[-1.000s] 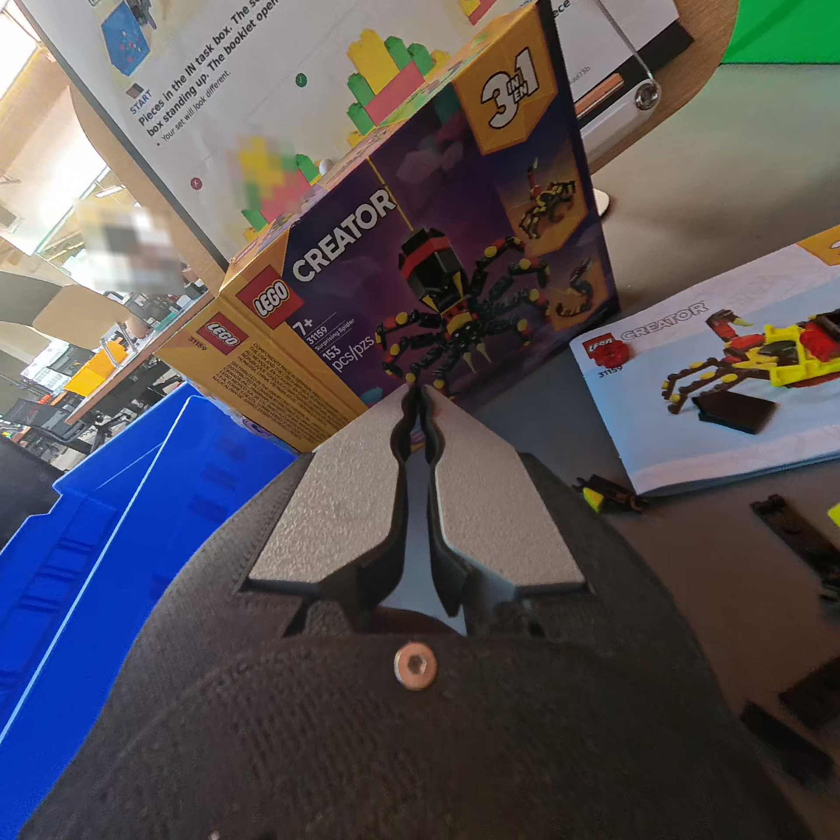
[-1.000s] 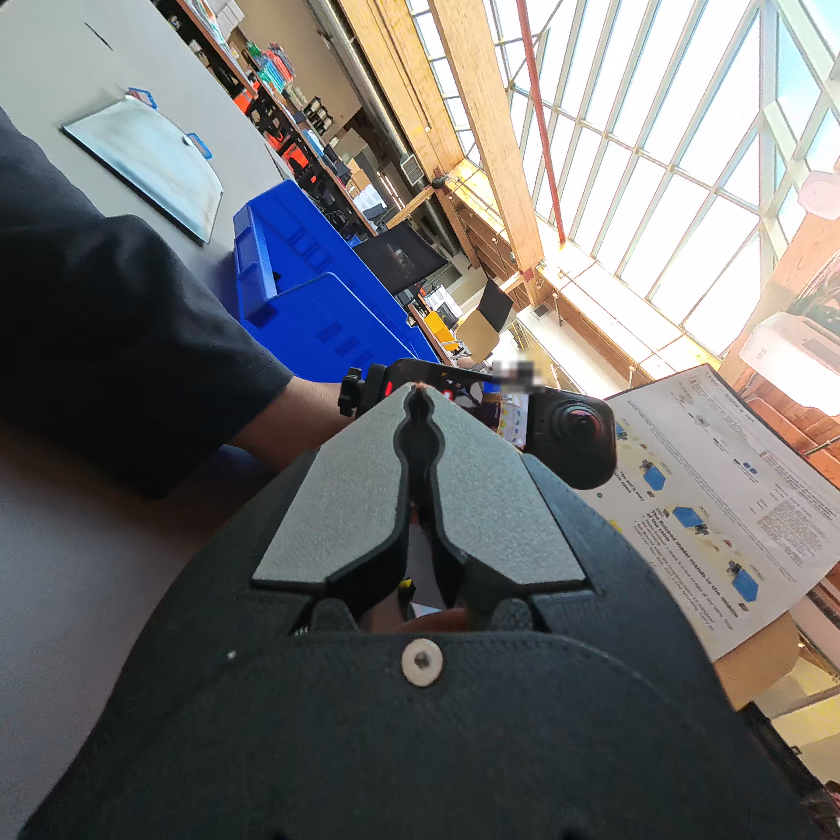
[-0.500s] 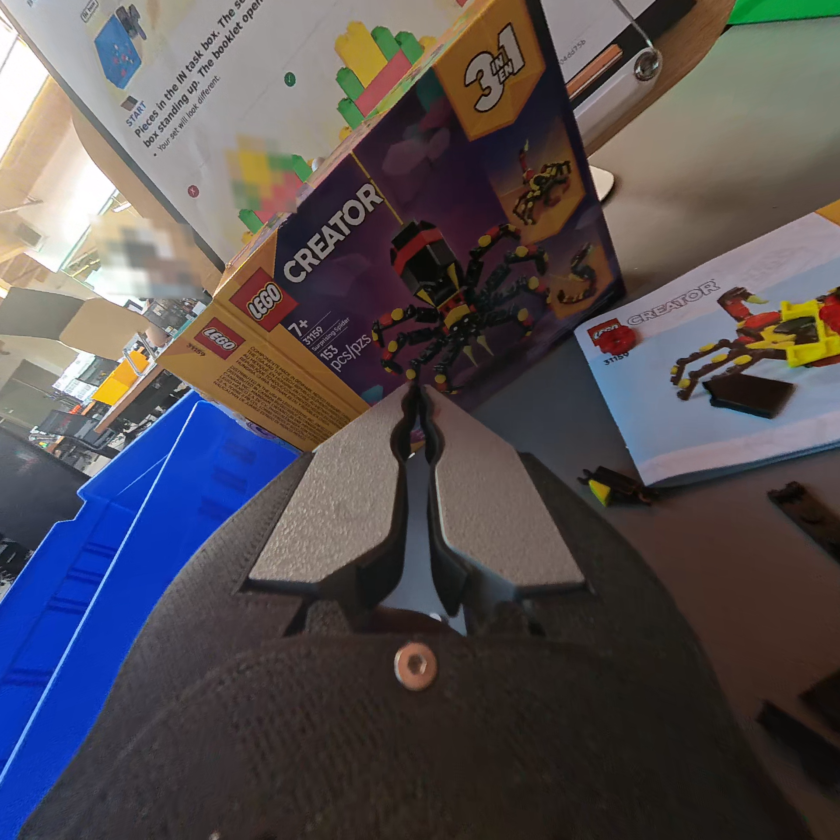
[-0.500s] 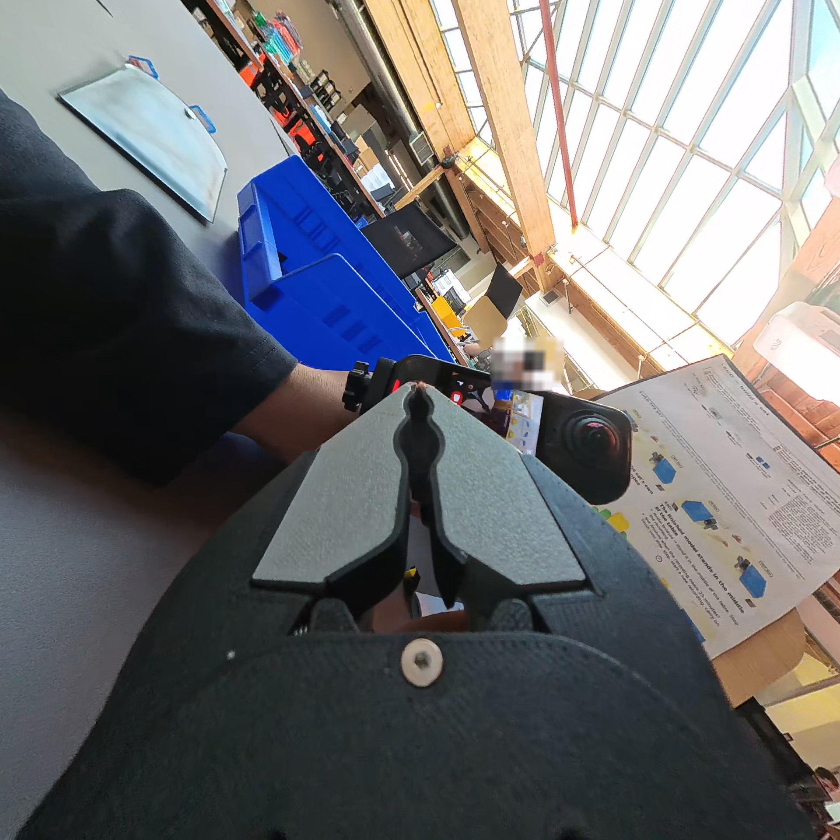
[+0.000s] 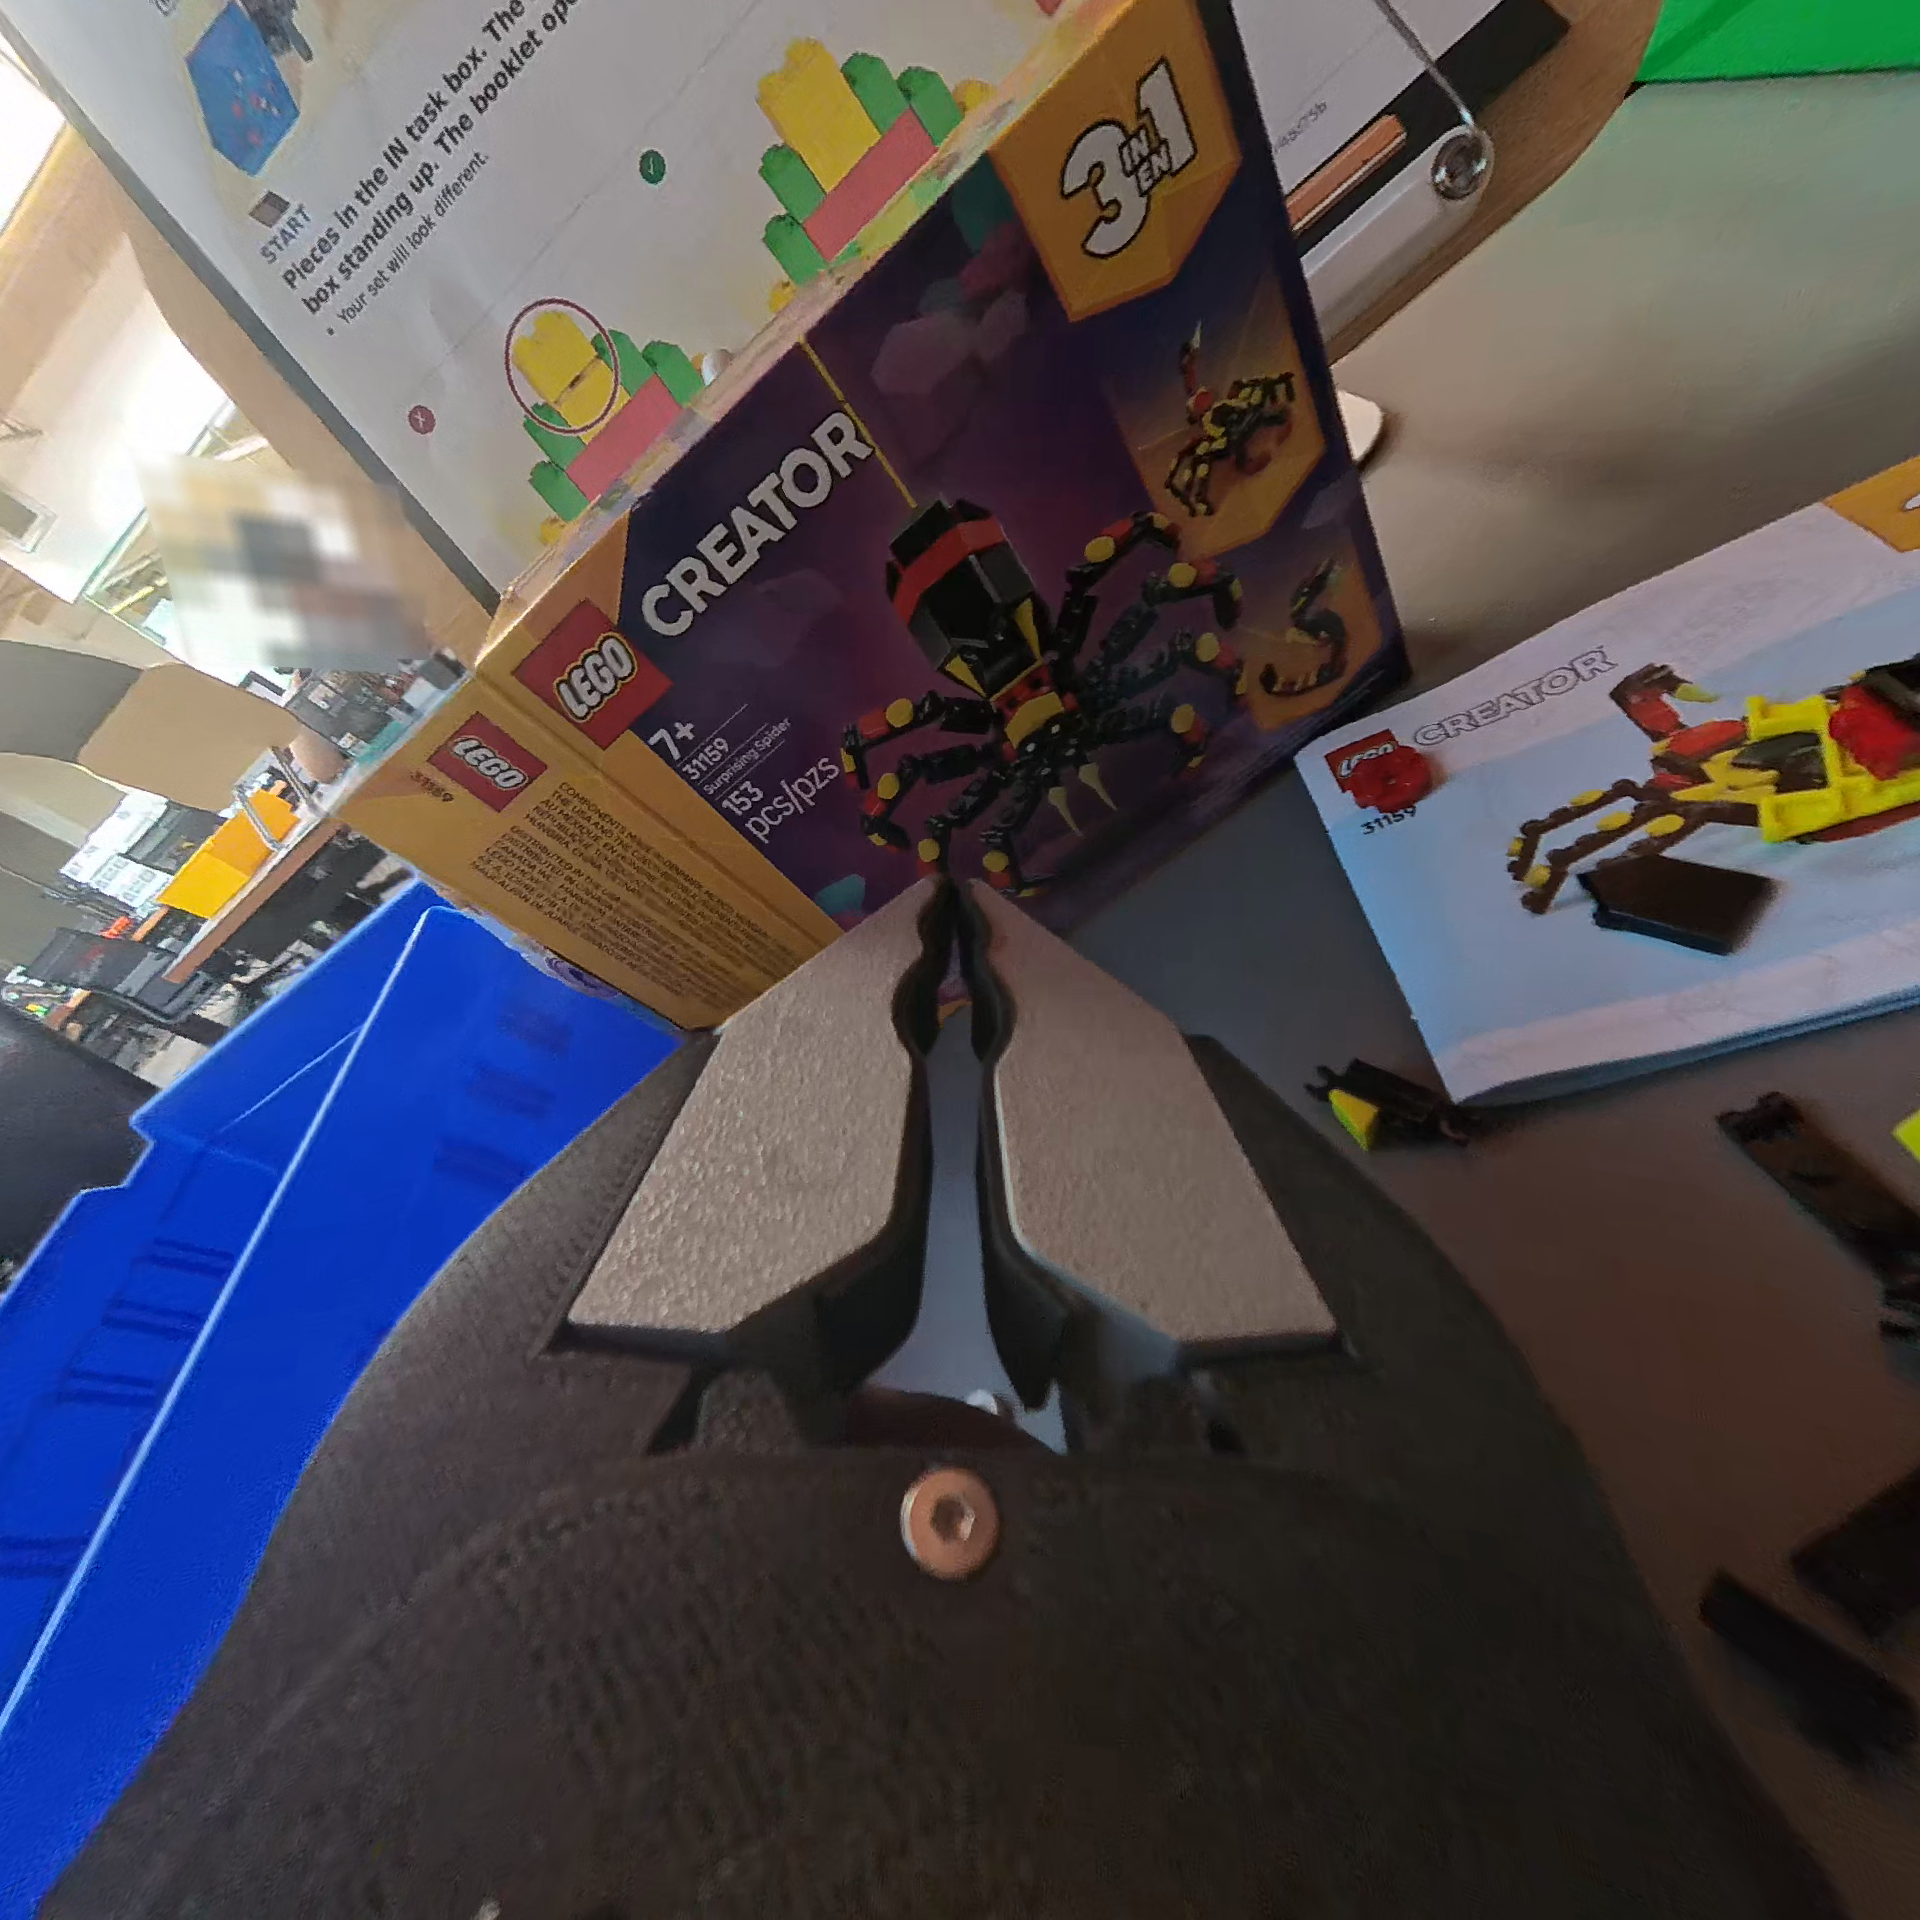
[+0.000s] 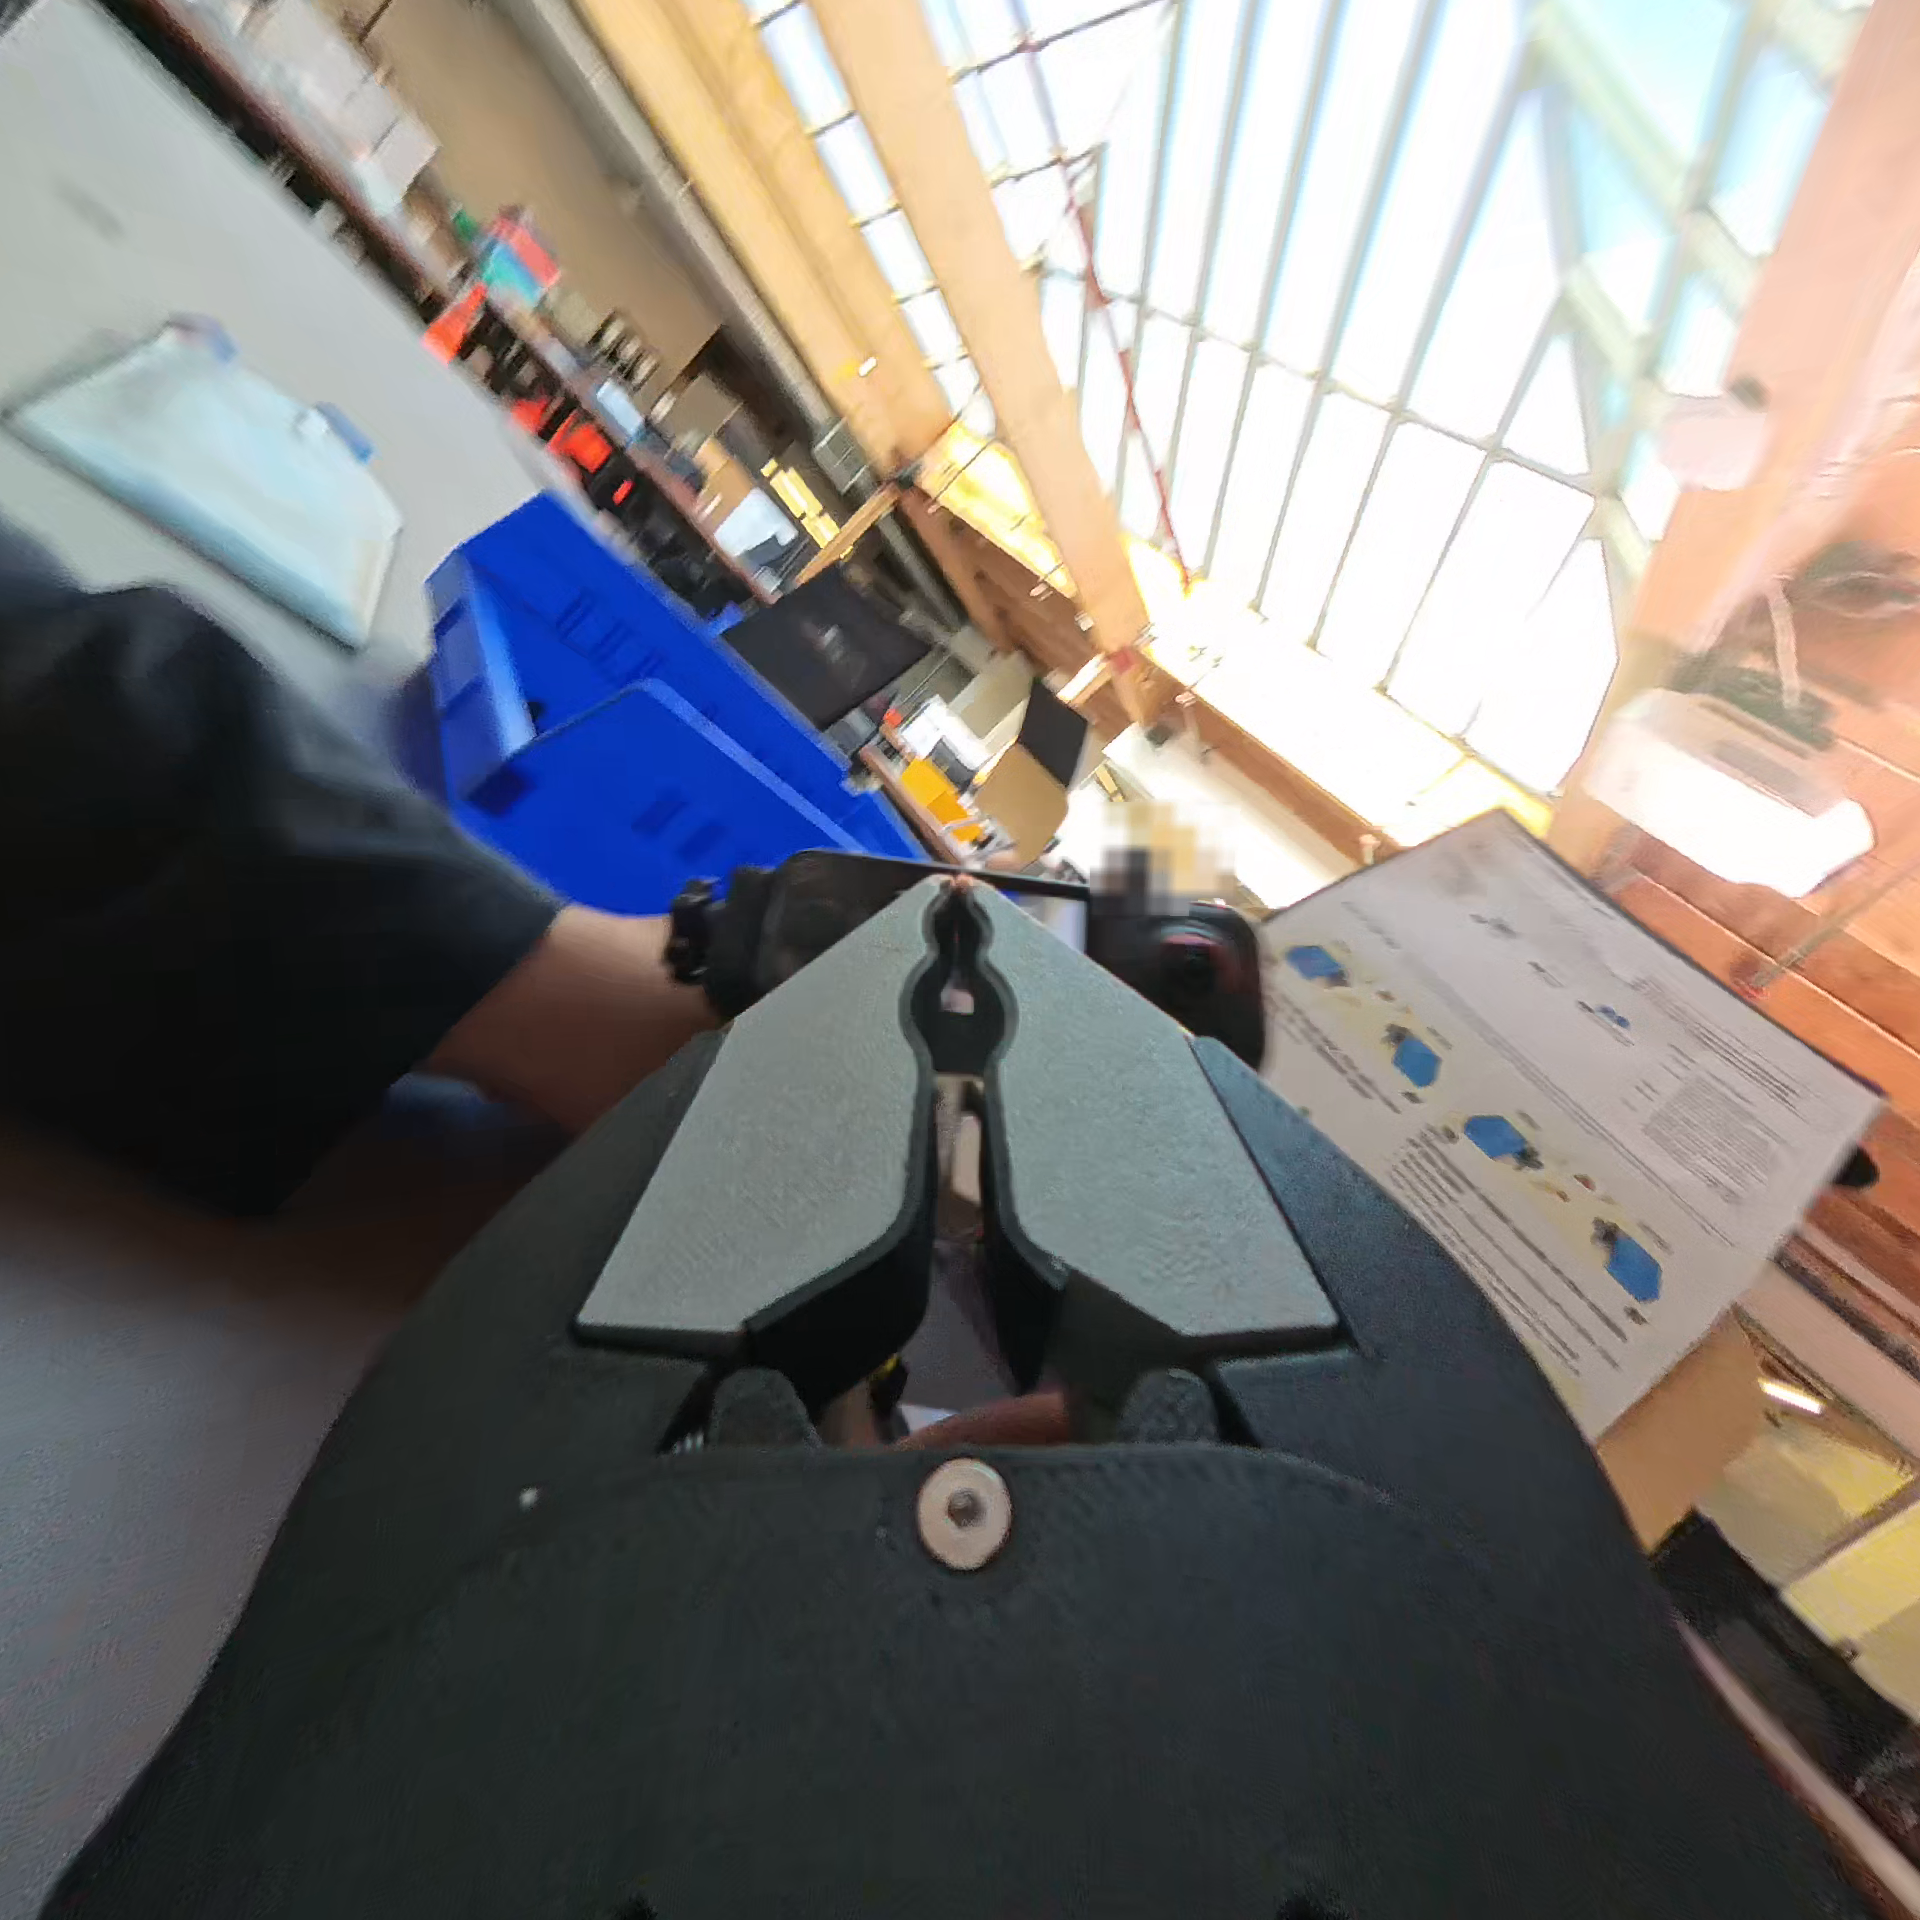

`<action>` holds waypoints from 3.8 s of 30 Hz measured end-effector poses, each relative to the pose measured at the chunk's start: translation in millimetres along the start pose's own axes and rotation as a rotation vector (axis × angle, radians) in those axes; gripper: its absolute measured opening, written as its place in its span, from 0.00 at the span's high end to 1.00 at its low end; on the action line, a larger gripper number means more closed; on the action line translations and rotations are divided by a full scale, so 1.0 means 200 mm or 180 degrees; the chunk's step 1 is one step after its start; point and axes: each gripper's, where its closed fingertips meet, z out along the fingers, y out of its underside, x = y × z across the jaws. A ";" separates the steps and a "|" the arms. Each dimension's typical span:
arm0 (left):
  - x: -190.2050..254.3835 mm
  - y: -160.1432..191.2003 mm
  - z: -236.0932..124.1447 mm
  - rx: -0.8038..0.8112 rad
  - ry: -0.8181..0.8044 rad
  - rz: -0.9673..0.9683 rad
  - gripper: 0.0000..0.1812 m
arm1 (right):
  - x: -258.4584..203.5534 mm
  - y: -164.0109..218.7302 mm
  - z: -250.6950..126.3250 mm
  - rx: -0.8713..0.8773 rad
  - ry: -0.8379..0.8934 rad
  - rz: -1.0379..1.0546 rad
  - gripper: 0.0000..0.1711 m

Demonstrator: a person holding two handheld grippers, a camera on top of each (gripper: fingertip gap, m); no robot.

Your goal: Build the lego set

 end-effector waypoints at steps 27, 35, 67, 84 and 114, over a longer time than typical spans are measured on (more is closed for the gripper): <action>0.06 0.02 -0.03 0.0020 0.0493 -0.0052 1.00 | 0.25 1.08 -0.50 -0.2762 -0.1077 0.1747 0.87; 0.12 0.00 -0.05 0.0072 0.0598 0.0073 1.00 | 0.23 1.16 -0.53 -0.3063 -0.1019 0.1763 0.93; 0.58 -0.32 -0.53 0.1249 0.2957 -0.0364 0.87 | 0.29 0.49 -0.31 -0.0619 -0.1724 0.3571 0.99; 0.60 -0.35 -0.60 0.1260 0.3382 -0.0648 0.88 | 0.32 0.45 -0.31 -0.0416 -0.1755 0.3796 0.99; 0.43 -0.48 -0.68 0.1620 0.3797 -0.1581 0.97 | 0.33 0.41 -0.30 -0.0137 -0.1740 0.3869 1.00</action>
